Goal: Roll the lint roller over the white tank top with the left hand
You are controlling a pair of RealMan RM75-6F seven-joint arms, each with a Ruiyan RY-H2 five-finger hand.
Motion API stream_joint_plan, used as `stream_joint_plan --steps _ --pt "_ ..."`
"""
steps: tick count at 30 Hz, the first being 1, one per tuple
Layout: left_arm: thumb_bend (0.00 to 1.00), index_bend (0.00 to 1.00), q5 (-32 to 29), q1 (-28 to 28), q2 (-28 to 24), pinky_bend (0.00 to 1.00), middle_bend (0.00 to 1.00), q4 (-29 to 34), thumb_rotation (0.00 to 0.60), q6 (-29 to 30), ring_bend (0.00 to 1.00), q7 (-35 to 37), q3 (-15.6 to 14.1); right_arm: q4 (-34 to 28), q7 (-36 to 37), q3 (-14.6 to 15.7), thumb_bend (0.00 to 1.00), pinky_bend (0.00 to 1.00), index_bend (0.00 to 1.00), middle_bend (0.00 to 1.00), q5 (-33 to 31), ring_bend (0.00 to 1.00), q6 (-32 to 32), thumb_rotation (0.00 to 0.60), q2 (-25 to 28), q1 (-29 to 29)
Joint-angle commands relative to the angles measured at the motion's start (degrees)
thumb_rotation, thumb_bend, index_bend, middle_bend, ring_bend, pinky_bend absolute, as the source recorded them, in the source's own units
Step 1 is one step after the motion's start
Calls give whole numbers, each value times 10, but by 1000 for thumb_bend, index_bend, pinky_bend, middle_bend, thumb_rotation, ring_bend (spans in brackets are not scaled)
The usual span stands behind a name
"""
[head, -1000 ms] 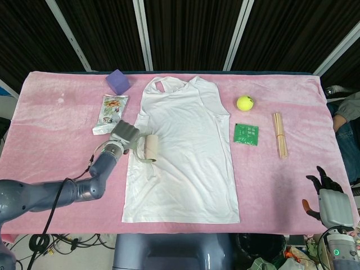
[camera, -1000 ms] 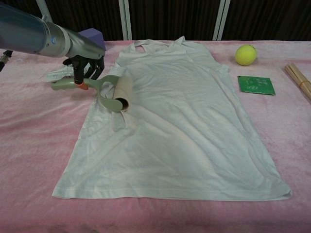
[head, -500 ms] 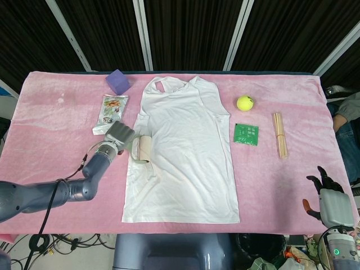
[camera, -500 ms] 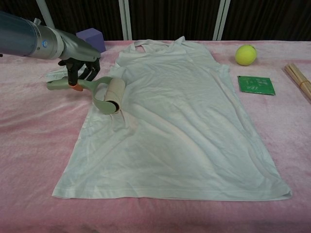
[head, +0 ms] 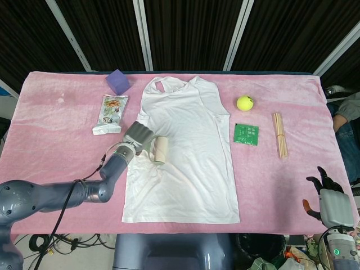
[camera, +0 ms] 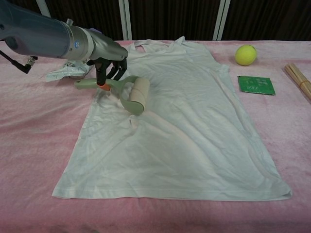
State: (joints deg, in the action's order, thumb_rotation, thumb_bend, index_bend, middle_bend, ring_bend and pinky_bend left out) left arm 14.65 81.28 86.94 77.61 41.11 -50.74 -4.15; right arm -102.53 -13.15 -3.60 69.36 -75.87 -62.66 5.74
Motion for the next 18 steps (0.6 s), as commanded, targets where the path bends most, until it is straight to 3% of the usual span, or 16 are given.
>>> stream_joint_plan --steps 1,18 --pt "584 746 -16 14 15 722 717 -7 600 1 547 -13 4 0 1 0 277 197 291 27 0 159 0 600 0 0" --pt "584 746 -96 71 93 722 717 -71 600 6 547 -45 49 0 1 0 277 197 293 27 -2 159 2 600 1 1"
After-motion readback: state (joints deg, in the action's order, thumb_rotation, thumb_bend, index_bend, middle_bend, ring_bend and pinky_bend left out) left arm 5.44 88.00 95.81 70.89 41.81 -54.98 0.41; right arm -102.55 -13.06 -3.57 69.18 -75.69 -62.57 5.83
